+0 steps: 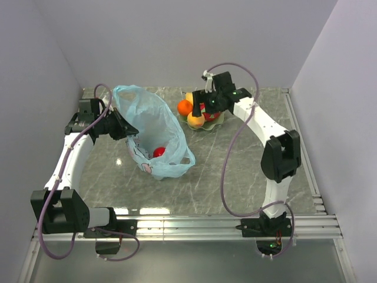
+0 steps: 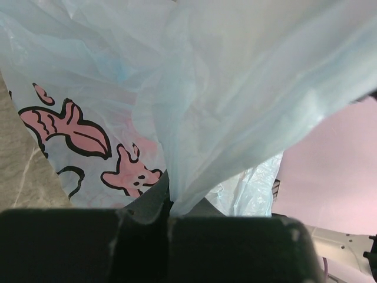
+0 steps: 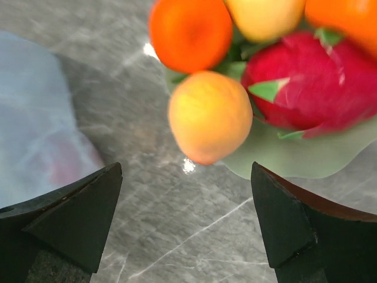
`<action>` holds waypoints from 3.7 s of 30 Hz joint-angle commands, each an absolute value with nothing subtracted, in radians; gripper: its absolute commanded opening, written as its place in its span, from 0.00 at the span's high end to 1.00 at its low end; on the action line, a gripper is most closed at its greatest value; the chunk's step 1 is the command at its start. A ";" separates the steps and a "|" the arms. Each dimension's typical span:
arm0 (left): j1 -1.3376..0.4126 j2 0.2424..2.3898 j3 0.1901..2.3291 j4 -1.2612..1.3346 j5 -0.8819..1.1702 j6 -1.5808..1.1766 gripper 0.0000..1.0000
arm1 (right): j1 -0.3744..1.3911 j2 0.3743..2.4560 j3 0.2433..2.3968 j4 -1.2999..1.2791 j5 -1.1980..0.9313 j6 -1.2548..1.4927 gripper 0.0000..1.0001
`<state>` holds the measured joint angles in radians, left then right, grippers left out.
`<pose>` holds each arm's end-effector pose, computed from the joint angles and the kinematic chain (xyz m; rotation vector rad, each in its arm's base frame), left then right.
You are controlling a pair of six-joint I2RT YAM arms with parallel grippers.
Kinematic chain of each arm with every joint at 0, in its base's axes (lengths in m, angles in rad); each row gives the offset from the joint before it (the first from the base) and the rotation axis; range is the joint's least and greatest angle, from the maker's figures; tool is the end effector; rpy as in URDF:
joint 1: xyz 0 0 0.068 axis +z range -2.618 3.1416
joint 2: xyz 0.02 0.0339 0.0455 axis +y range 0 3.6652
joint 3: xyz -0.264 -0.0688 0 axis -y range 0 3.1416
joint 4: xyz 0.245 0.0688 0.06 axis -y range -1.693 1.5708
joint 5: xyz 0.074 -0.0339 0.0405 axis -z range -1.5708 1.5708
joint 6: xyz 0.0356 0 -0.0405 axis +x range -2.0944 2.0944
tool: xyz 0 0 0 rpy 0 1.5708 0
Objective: Place the fake fruits into the plastic bag and tie a complex knot
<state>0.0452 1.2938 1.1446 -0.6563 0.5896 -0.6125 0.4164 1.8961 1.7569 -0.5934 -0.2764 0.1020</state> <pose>0.2714 -0.0075 0.3156 -0.4965 2.3613 -0.9680 0.3946 0.1852 0.3167 -0.5085 2.2839 0.5806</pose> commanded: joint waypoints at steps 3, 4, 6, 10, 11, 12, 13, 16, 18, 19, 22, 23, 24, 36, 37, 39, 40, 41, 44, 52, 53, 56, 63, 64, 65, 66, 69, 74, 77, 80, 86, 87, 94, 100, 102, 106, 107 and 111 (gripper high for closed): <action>0.054 1.282 1.149 -0.655 0.594 -0.589 1.00 | 0.423 1.962 1.773 -0.609 -0.207 0.160 0.04; 0.054 1.281 1.149 -0.657 0.591 -0.588 1.00 | 0.423 1.976 1.781 -0.611 -0.210 0.158 0.04; 0.055 1.279 1.147 -0.661 0.588 -0.584 1.00 | 0.425 2.008 1.802 -0.614 -0.222 0.153 0.04; 0.058 1.272 1.131 -0.664 0.581 -0.572 1.00 | 0.428 2.052 1.844 -0.615 -0.230 0.152 0.04; 0.058 1.273 1.128 -0.664 0.580 -0.569 1.00 | 0.426 2.069 1.858 -0.618 -0.232 0.155 0.04; 0.060 1.275 1.126 -0.666 0.578 -0.566 1.00 | 0.429 2.077 1.864 -0.618 -0.235 0.155 0.04; 0.060 1.275 1.126 -0.666 0.575 -0.566 1.00 | 0.431 2.083 1.868 -0.621 -0.239 0.159 0.04; 0.060 1.278 1.129 -0.666 0.574 -0.565 1.00 | 0.440 2.100 1.891 -0.626 -0.255 0.158 0.03; 0.061 1.284 1.134 -0.666 0.575 -0.560 1.00 | 0.443 2.112 1.897 -0.624 -0.253 0.163 0.03; 0.063 1.287 1.137 -0.673 0.575 -0.555 1.00 | 0.451 2.118 1.902 -0.626 -0.239 0.167 0.03; 0.063 1.296 1.154 -0.681 0.584 -0.549 1.00 | 0.451 2.140 1.920 -0.632 -0.229 0.170 0.03; 0.064 1.298 1.160 -0.690 0.583 -0.546 1.00 | 0.451 2.149 1.924 -0.634 -0.226 0.170 0.03; 0.066 1.304 1.163 -0.693 0.581 -0.540 1.00 | 0.451 2.152 1.924 -0.634 -0.222 0.172 0.03; 0.071 1.324 1.172 -0.719 0.580 -0.518 1.00 | 0.451 2.158 1.918 -0.632 -0.221 0.189 0.22; 0.071 1.324 1.170 -0.719 0.580 -0.518 1.00 | 0.451 2.149 1.908 -0.627 -0.224 0.187 0.25; 0.072 1.327 1.169 -0.716 0.581 -0.520 1.00 | 0.449 2.111 1.901 -0.629 -0.233 0.187 0.35; 0.072 1.328 1.167 -0.716 0.578 -0.519 1.00 | 0.448 2.094 1.888 -0.632 -0.241 0.187 0.37; 0.072 1.328 1.173 -0.719 0.574 -0.518 1.00 | 0.446 2.054 1.881 -0.632 -0.244 0.186 0.40; 0.071 1.328 1.180 -0.716 0.577 -0.515 1.00 | 0.433 1.938 1.813 -0.612 -0.264 0.184 0.41; 0.071 1.331 1.175 -0.699 0.607 -0.525 1.00 | 0.511 1.760 1.836 -0.572 -0.515 0.108 0.43; 0.071 1.333 1.178 -0.701 0.607 -0.522 1.00 | 0.529 1.753 1.847 -0.562 -0.534 0.094 0.43; 0.071 1.344 1.186 -0.704 0.618 -0.514 1.00 | 0.627 1.761 1.882 -0.548 -0.558 0.010 0.43; 0.072 1.341 1.219 -0.712 0.647 -0.479 1.00 | 0.772 1.982 2.129 -0.800 -0.523 -0.150 0.20; 0.071 1.342 1.223 -0.713 0.650 -0.477 1.00 | 0.775 2.015 2.170 -0.816 -0.520 -0.150 0.10; 0.072 1.342 1.223 -0.713 0.658 -0.476 1.00 | 0.776 2.028 2.190 -0.830 -0.526 -0.152 0.06; 0.072 1.345 1.223 -0.715 0.670 -0.466 1.00 | 0.773 2.032 2.206 -0.847 -0.525 -0.156 0.04; 0.074 1.341 1.206 -0.700 0.699 -0.459 1.00 | 0.758 1.991 2.169 -0.797 -0.514 -0.137 0.02; 0.075 1.354 1.203 -0.706 0.707 -0.440 1.00 | 0.660 1.855 2.054 -0.677 -0.564 -0.068 0.00; 0.077 1.377 1.207 -0.709 0.716 -0.436 1.00 | 0.597 1.842 2.031 -0.632 -0.508 -0.029 0.00; 0.078 1.381 1.206 -0.703 0.732 -0.427 1.00 | 0.552 1.885 2.045 -0.630 -0.457 -0.047 0.01; 0.087 1.382 1.207 -0.718 0.732 -0.403 1.00 | 0.497 2.037 2.164 -0.623 -0.339 -0.153 0.02; 0.089 1.384 1.207 -0.719 0.733 -0.403 1.00 | 0.497 2.064 2.222 -0.635 -0.325 -0.163 0.02; 0.097 1.387 1.213 -0.733 0.746 -0.399 1.00 | 0.500 2.200 2.227 -0.537 -0.275 -0.201 0.01; 0.101 1.378 1.200 -0.736 0.744 -0.399 1.00 | 0.502 2.267 2.224 -0.479 -0.275 -0.230 0.00; 0.103 1.376 1.203 -0.741 0.732 -0.402 1.00 | 0.502 2.281 2.215 -0.460 -0.279 -0.229 0.00; 0.103 1.382 1.209 -0.747 0.723 -0.399 1.00 | 0.506 2.318 2.198 -0.459 -0.290 -0.238 0.00; 0.106 1.385 1.210 -0.747 0.724 -0.397 1.00 | 0.506 2.322 2.195 -0.460 -0.291 -0.238 0.00; 0.106 1.390 1.216 -0.750 0.724 -0.394 1.00 | 0.506 2.326 2.151 -0.460 -0.296 -0.253 0.00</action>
